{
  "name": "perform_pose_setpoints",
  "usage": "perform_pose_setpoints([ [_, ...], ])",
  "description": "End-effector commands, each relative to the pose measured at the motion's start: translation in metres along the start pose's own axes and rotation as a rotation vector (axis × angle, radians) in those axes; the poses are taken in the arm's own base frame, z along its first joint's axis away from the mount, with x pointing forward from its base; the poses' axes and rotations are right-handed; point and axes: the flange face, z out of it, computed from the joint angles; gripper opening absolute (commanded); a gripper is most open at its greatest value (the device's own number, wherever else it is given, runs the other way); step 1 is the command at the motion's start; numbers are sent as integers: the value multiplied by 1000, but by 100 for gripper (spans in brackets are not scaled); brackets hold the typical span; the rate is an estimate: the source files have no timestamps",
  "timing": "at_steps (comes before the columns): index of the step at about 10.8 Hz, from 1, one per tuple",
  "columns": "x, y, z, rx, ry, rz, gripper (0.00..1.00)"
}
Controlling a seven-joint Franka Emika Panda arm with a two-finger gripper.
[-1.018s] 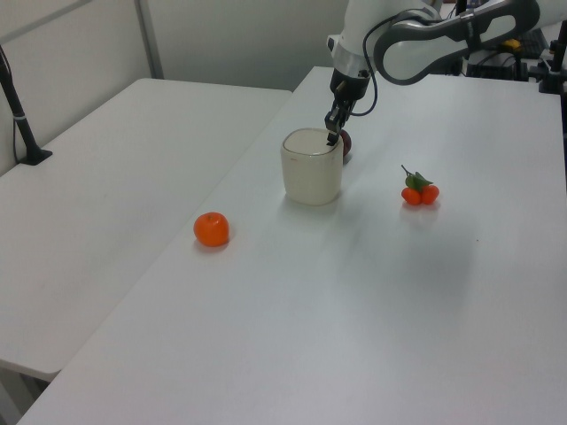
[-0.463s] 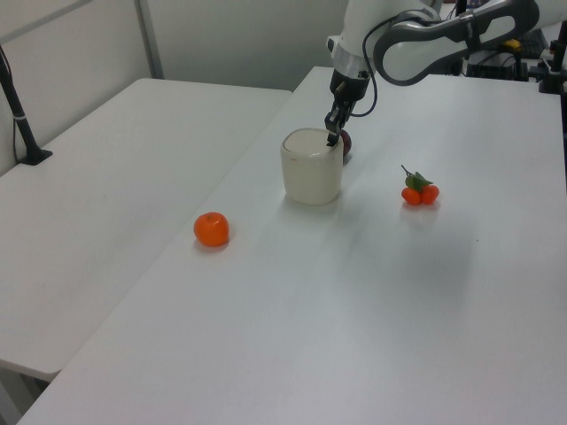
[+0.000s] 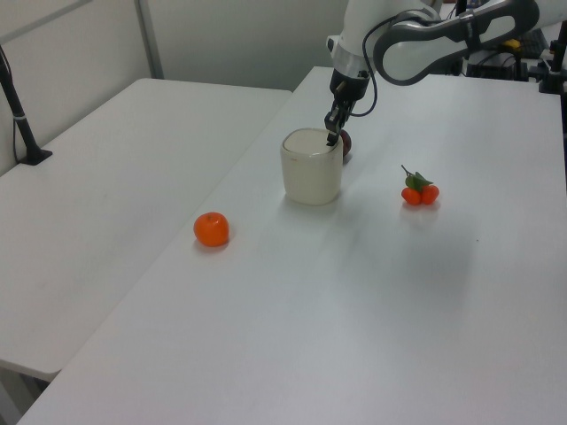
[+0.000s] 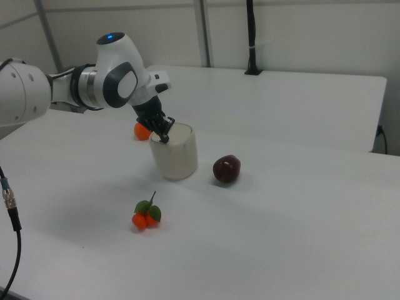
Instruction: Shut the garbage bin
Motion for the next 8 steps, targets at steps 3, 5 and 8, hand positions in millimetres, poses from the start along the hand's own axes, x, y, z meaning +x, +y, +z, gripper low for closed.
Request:
perform_pose_setpoints([
  [3,-12,1,-59,-8,-70,0,0],
  [5,-29,-3,-79,-22,-180,-13,0],
  [8,-61,-7,-117,-54,-291,-48,0],
])
